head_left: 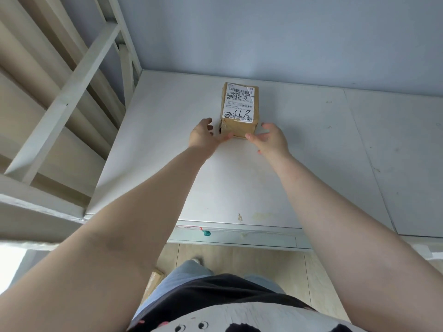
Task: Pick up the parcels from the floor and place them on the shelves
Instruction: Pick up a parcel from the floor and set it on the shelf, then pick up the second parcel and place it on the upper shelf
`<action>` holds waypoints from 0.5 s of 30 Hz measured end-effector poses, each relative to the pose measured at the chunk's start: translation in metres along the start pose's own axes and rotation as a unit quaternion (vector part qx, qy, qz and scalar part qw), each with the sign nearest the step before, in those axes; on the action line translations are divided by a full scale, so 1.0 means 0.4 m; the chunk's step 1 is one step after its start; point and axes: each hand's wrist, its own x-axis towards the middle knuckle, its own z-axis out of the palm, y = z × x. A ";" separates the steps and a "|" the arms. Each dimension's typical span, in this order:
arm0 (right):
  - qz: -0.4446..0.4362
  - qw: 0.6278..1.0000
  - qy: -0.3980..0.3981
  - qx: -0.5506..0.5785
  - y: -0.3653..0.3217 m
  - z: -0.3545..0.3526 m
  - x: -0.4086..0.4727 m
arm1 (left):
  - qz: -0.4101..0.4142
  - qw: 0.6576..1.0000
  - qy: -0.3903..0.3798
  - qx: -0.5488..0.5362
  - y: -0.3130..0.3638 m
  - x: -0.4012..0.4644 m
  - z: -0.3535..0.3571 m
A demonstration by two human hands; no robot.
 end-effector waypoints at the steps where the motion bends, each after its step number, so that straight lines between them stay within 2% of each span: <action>1: 0.014 0.999 0.015 0.027 0.007 0.002 -0.019 | -0.007 1.000 0.010 -0.022 -0.008 -0.022 -0.003; 3: 0.016 0.997 0.032 0.074 0.017 0.007 -0.062 | -0.018 0.997 0.043 -0.059 -0.035 -0.070 -0.005; 5: -0.008 0.994 0.008 0.112 0.015 0.019 -0.115 | -0.022 0.992 0.083 -0.096 -0.066 -0.130 0.000; 9: -0.043 0.969 -0.158 0.187 -0.006 0.054 -0.244 | -0.054 0.961 0.189 -0.193 -0.121 -0.285 0.006; 15: -0.066 0.897 -0.413 0.140 -0.020 0.123 -0.468 | -0.148 0.861 0.362 -0.325 -0.249 -0.603 -0.027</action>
